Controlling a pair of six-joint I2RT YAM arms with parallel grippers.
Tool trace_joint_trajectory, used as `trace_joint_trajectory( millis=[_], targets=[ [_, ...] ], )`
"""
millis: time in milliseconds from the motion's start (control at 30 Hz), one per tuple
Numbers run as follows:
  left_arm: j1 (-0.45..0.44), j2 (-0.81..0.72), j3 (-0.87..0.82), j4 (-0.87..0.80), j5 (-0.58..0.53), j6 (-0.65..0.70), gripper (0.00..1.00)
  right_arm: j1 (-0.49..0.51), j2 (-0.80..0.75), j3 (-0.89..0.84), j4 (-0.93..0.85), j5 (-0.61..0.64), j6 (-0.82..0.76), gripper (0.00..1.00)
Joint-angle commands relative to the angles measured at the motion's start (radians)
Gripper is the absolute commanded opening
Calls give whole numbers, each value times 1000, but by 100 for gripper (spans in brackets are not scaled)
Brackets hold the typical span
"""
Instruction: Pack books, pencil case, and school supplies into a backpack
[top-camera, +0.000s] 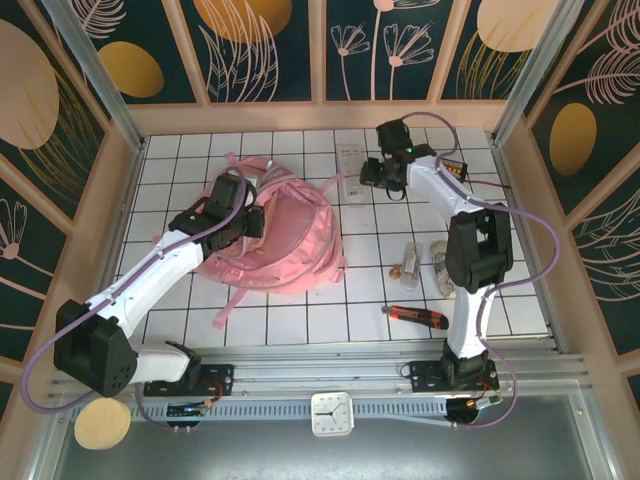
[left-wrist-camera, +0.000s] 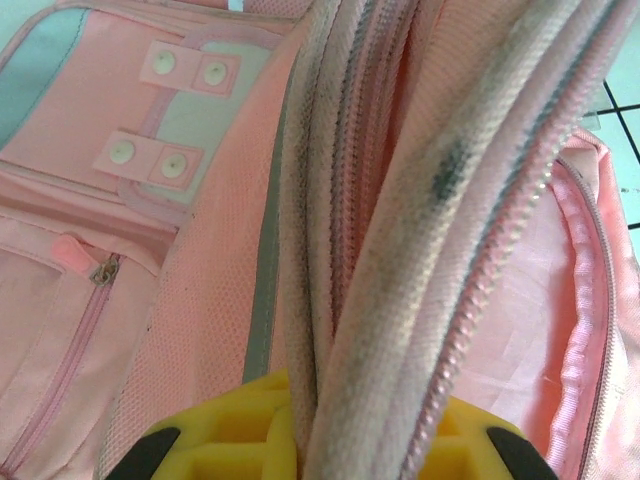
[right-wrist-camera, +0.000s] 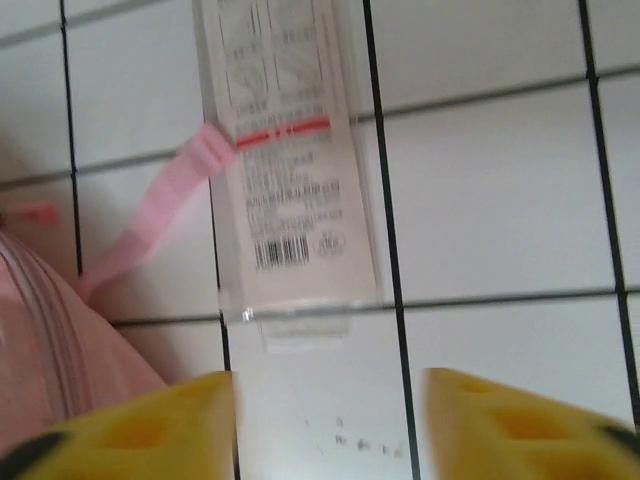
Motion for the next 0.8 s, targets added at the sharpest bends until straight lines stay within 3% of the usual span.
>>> trace_joint_trajectory(
  millis=[0,133,200,500,767],
  targets=[
    [5,8,38,64,-8,-31,0,-2,139,134,-44,-19,-80,99],
    [5,-4,34,40,-10,-57,0,2,296,297,-42,25,-130,99],
    [10,5,51,-29,-95,-89,0,7,350,349,-36,42,-154,99],
    [57,10,97,-155,-212,-41,0,49,520,528,-84,117,-195,99],
    [110,-23,58,-153,-192,-3,0,81,607,570,-139,158,-193,99]
  ],
)
